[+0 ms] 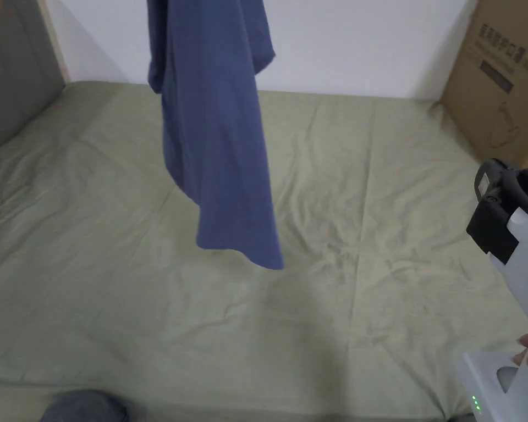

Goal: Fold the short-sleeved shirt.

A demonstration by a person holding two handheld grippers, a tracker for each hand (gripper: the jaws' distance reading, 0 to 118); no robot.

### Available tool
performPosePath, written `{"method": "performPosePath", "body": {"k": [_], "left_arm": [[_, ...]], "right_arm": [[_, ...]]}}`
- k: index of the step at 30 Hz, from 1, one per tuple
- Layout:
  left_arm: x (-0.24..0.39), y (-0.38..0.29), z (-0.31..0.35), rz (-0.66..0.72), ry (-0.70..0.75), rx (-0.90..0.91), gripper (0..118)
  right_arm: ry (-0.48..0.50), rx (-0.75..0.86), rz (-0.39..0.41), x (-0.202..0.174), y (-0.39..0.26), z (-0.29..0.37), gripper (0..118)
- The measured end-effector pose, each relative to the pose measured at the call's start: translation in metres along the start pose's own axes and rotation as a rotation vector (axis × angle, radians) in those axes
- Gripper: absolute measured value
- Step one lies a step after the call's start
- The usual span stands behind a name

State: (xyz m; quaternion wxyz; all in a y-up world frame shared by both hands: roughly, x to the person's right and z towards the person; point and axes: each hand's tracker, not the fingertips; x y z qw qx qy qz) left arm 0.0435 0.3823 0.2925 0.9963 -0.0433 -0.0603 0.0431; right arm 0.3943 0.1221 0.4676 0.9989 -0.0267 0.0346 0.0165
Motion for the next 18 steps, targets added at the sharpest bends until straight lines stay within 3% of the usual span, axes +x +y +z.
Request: {"method": "performPosePath", "body": {"k": [5, 11, 18], "left_arm": [[0.037, -0.080, -0.039, -0.072, -0.034, -0.186, 0], [0.073, -0.235, -0.062, -0.123, -0.084, -0.493, 0], [0.097, -0.410, -0.063, -0.074, -0.106, -0.898, 0]], "right_arm": [[-0.054, -0.010, -0.016, 0.018, -0.007, 0.003, 0], [-0.078, -0.046, -0.041, 0.026, -0.019, -0.005, 0], [-0.069, -0.108, -0.042, 0.026, -0.035, -0.020, 0]]}}
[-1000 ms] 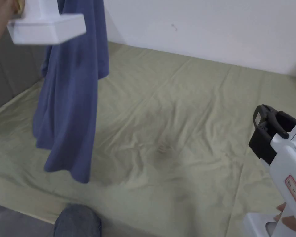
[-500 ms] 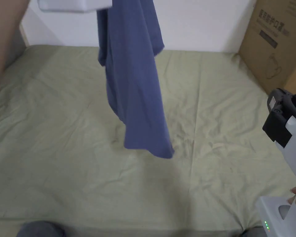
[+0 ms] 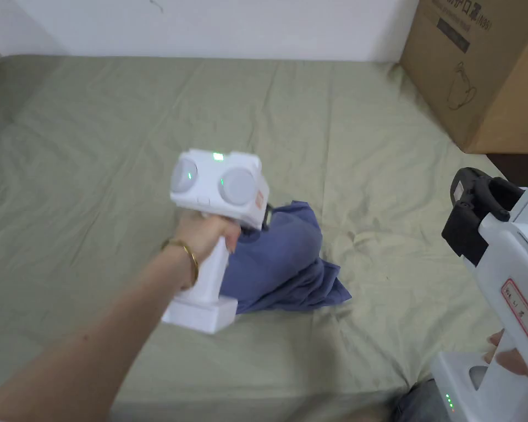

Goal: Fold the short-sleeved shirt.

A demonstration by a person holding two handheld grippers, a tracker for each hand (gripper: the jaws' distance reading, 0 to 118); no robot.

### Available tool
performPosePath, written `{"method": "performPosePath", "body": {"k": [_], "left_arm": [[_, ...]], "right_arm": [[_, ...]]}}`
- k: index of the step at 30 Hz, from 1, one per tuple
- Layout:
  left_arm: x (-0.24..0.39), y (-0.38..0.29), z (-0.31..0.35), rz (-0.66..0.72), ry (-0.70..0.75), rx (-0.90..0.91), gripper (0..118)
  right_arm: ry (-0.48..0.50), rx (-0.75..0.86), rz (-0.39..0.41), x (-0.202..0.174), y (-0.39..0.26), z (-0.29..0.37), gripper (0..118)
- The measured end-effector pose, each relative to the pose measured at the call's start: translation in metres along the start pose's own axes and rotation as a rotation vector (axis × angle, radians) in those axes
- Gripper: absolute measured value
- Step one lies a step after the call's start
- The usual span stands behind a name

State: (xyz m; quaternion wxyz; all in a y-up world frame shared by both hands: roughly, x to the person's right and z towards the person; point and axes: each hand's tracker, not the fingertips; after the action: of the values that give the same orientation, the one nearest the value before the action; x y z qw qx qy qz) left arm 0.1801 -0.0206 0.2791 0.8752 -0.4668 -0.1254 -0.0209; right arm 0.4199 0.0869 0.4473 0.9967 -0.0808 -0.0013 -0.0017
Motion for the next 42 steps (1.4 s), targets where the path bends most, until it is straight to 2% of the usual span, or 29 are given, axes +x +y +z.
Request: {"method": "performPosePath", "body": {"k": [2, 5, 8, 11, 13, 15, 17, 22, 24, 27, 30, 31, 32, 35, 36, 38, 40, 41, 42], "left_arm": [[0.000, -0.018, -0.032, 0.050, -0.010, -0.091, 0], [0.002, -0.042, -0.061, 0.055, 0.034, -0.165, 2], [-0.006, -0.040, -0.066, 0.069, 0.026, -0.155, 34], [-0.020, -0.023, -0.043, 0.120, -0.042, -0.070, 69], [-0.033, -0.007, -0.017, 0.187, -0.053, 0.038, 96], [-0.049, 0.010, 0.010, 0.204, -0.053, 0.166, 114], [-0.056, 0.013, 0.050, 0.185, -0.044, 0.354, 114], [-0.077, 0.002, 0.139, 0.196, 0.153, 0.689, 114], [-0.078, -0.016, 0.162, 0.183, 0.228, 0.770, 115], [-0.080, -0.044, 0.174, 0.116, 0.335, 0.777, 115], [-0.081, -0.072, 0.172, 0.105, 0.389, 0.771, 111], [-0.080, -0.081, 0.171, 0.107, 0.406, 0.762, 106], [-0.078, -0.089, 0.168, 0.107, 0.405, 0.761, 96], [-0.077, -0.108, 0.157, 0.106, 0.410, 0.744, 81], [-0.078, -0.113, 0.154, 0.113, 0.402, 0.735, 60], [-0.081, -0.121, 0.145, 0.137, 0.375, 0.724, 37], [-0.080, -0.125, 0.138, 0.144, 0.367, 0.716, 10], [-0.078, -0.129, 0.137, 0.145, 0.364, 0.718, 1], [-0.077, -0.131, 0.137, 0.147, 0.363, 0.720, 0]], "right_arm": [[-0.001, -0.014, -0.011, 0.000, -0.005, -0.005, 0], [0.004, -0.036, -0.014, -0.003, -0.009, -0.008, 0], [0.010, -0.054, -0.007, -0.007, -0.011, -0.011, 0], [0.015, -0.053, 0.005, -0.009, -0.010, -0.010, 0], [0.019, -0.049, 0.013, -0.010, -0.008, -0.011, 0], [0.024, -0.042, 0.013, -0.013, -0.005, -0.012, 0], [0.031, -0.033, 0.013, -0.016, -0.002, -0.013, 0], [0.062, -0.002, 0.028, -0.027, 0.005, -0.017, 0], [0.071, 0.005, 0.023, -0.033, 0.005, -0.019, 0], [0.082, 0.010, 0.014, -0.040, 0.002, -0.020, 0], [0.106, 0.009, 0.016, -0.047, -0.004, -0.020, 0], [0.113, 0.006, 0.015, -0.049, -0.007, -0.020, 0], [0.118, 0.004, 0.016, -0.050, -0.010, -0.020, 0], [0.126, -0.004, 0.030, -0.055, -0.018, -0.018, 0], [0.129, -0.009, 0.034, -0.055, -0.022, -0.018, 0], [0.138, -0.018, 0.035, -0.057, -0.027, -0.017, 0], [0.143, -0.030, 0.038, -0.058, -0.033, -0.015, 0], [0.144, -0.034, 0.041, -0.059, -0.035, -0.014, 0], [0.145, -0.038, 0.045, -0.060, -0.037, -0.013, 0]]}}
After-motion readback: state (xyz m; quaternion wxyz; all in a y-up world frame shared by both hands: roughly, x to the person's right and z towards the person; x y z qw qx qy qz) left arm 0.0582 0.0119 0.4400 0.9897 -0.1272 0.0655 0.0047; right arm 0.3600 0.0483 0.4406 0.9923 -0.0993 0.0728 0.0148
